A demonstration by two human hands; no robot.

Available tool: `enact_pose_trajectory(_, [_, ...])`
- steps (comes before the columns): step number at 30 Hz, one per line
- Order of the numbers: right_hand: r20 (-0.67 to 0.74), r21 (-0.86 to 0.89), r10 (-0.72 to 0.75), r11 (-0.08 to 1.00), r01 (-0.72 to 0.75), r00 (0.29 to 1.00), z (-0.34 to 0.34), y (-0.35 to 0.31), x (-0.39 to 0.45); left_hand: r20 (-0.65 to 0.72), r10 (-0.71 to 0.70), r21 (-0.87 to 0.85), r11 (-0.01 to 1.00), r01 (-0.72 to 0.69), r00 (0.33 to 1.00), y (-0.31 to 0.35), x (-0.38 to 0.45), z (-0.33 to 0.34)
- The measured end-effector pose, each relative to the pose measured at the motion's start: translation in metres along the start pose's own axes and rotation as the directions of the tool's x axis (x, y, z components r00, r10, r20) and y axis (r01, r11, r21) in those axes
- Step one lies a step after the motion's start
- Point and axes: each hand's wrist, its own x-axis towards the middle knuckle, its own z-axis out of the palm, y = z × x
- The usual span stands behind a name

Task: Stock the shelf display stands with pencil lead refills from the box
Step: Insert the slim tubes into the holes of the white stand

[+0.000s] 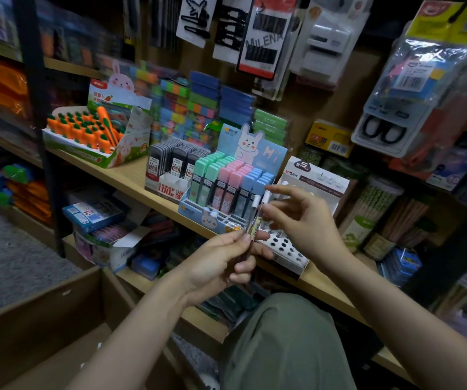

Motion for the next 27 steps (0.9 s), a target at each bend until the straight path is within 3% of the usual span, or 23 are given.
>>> enact_pose_trajectory(3, [0.024, 0.077, 0.031, 0.996, -0.032, 0.999, 0.0, -0.001, -0.004, -0.01, -0.013, 0.035, 0.999, 0.014, 1.0, 0.001, -0.002, 0.002])
enact_pose_trajectory(4, [0.013, 0.111, 0.039, 0.993, -0.04, 0.999, -0.003, -0.003, -0.004, -0.068, -0.007, 0.068, 0.998, 0.011, 0.998, -0.001, -0.001, 0.002])
enact_pose_trajectory(6, [-0.066, 0.128, 0.026, 0.992, -0.017, 0.997, -0.016, -0.006, -0.001, -0.292, 0.076, 0.291, 0.957, 0.013, 0.953, -0.006, 0.003, -0.001])
enact_pose_trajectory(7, [-0.126, 0.085, -0.013, 0.996, 0.024, 0.992, -0.025, -0.007, 0.001, -0.387, 0.142, 0.408, 0.913, 0.031, 0.911, -0.007, 0.004, -0.003])
enact_pose_trajectory(9, [-0.223, -0.074, -0.133, 0.99, 0.12, 0.966, -0.043, -0.006, 0.005, -0.461, 0.219, 0.453, 0.892, 0.016, 0.86, -0.007, 0.004, -0.01])
enact_pose_trajectory(12, [-0.241, -0.307, -0.271, 0.932, 0.191, 0.932, -0.058, 0.003, 0.004, -0.519, 0.176, 0.367, 0.93, 0.032, 0.837, -0.006, 0.003, -0.019])
enact_pose_trajectory(15, [-0.232, -0.422, -0.316, 0.885, 0.198, 0.92, -0.057, 0.017, -0.001, -0.541, 0.135, 0.263, 0.965, 0.015, 0.83, -0.007, 0.007, -0.017])
enact_pose_trajectory(21, [-0.222, -0.432, -0.332, 0.876, 0.213, 0.917, -0.05, 0.035, -0.005, -0.501, 0.159, 0.4, 0.914, 0.064, 0.851, -0.01, 0.01, -0.016])
enact_pose_trajectory(27, [-0.199, -0.424, -0.336, 0.876, 0.228, 0.921, -0.049, 0.035, -0.007, -0.526, 0.159, 0.416, 0.905, 0.089, 0.836, -0.014, 0.01, -0.013])
